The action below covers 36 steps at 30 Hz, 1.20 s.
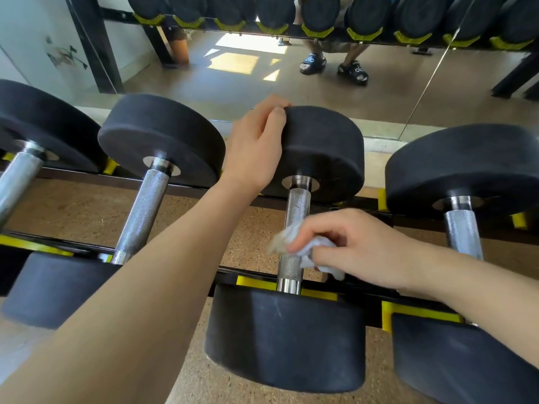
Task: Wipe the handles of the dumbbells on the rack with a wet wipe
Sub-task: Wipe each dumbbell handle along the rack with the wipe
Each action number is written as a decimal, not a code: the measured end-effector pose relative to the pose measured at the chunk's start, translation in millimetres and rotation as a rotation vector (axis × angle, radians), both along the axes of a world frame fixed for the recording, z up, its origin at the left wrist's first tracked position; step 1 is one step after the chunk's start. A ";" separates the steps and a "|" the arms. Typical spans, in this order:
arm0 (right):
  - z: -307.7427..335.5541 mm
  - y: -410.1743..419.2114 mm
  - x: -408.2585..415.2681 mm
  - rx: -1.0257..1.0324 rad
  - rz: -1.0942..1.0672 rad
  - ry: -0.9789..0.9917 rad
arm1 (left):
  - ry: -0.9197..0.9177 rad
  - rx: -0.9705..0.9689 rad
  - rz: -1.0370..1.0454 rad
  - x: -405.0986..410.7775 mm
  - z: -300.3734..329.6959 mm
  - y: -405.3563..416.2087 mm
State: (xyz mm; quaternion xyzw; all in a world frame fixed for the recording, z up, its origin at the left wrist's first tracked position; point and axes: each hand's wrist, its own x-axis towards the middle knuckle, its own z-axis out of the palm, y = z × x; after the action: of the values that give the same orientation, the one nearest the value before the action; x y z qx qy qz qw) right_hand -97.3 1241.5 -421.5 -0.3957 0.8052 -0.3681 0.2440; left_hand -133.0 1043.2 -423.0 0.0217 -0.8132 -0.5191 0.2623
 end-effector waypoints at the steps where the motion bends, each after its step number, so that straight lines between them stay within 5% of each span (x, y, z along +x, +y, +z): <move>1: 3.1 -1.2 -2.2 -0.040 -0.037 -0.164 | 0.000 -0.001 0.003 0.1 0.1 0.1; 3: 1.2 -2.8 -10.6 -0.163 -0.267 -0.393 | -0.002 -0.004 0.007 0.5 0.4 0.4; 6: -15.4 -2.6 -13.5 -0.065 -0.545 -0.456 | -0.019 -0.013 0.001 0.4 0.1 0.1; 10: -29.6 -13.7 -10.5 -0.112 -0.490 -0.977 | -0.024 -0.020 -0.004 0.2 -1.5 1.1; 13: -37.9 -15.4 -15.3 -0.091 -0.537 -1.116 | -0.017 -0.015 -0.010 -1.2 -2.7 0.9; 19: -31.6 -6.8 -5.2 0.162 -0.336 -1.191 | -0.034 -0.027 -0.009 -3.1 -2.9 -1.5; 33: -1.7 -23.0 -18.6 -0.536 -0.777 -1.103 | -0.022 -0.023 -0.037 -1.7 -0.3 -0.8; 36: -0.7 -37.4 -8.4 -0.486 -0.882 -0.878 | -0.006 -0.011 -0.035 -2.2 -0.6 -0.8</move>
State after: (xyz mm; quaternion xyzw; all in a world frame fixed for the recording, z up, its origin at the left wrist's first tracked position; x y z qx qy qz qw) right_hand -105.7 1204.1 -422.2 0.1137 0.6116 -0.7314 0.2796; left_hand -135.3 1042.4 -423.6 0.0074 -0.8171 -0.5190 0.2508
